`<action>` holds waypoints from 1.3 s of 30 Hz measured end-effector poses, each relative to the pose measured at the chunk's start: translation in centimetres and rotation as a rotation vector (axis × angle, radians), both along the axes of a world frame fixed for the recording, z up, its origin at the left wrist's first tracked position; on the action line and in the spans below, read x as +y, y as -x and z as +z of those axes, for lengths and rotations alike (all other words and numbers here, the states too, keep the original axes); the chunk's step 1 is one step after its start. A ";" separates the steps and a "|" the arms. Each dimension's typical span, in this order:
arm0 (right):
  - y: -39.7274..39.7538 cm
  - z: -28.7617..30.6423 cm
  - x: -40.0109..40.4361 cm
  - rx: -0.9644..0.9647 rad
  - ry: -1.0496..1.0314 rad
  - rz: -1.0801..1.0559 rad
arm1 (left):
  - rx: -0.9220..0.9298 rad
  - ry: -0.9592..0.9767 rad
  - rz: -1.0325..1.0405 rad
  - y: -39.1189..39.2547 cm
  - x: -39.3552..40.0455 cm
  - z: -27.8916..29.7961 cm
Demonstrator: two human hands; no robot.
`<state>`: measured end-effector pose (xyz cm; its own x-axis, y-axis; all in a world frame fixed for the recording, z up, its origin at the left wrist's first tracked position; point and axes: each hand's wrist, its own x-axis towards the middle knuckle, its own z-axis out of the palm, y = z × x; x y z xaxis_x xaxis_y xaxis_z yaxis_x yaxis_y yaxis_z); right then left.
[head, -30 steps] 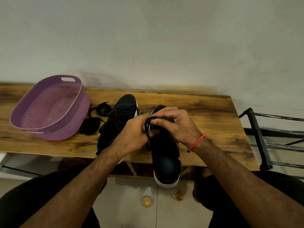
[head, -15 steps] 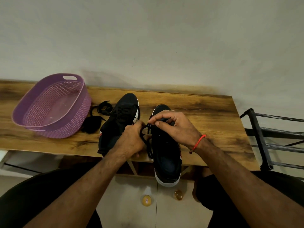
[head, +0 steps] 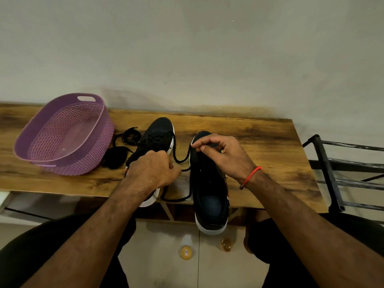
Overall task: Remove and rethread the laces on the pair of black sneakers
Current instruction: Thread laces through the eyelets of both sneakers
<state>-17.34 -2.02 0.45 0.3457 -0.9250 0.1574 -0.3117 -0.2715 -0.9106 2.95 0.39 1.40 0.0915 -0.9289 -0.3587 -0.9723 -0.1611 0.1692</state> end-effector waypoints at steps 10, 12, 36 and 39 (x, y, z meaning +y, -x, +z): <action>0.2 -0.2 -0.2 0.006 -0.011 -0.022 | 0.304 -0.171 0.144 2.4 1.1 -3.0; 0.2 -0.2 -0.2 0.010 -0.012 -0.026 | 0.484 -0.215 0.204 2.8 1.2 -3.4; -0.3 -2.0 -0.4 0.320 -0.078 0.008 | 1.530 -0.035 0.582 4.5 0.2 -2.5; -0.3 -2.2 -0.5 0.340 -0.079 -0.020 | 1.584 -0.026 0.550 4.8 0.3 -2.0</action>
<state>-17.04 -2.49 -1.75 0.3473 -0.9371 -0.0363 -0.6055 -0.1945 -0.7717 -1.89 0.73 -0.61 -0.0607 -0.9039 -0.4233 0.3124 -0.4200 0.8520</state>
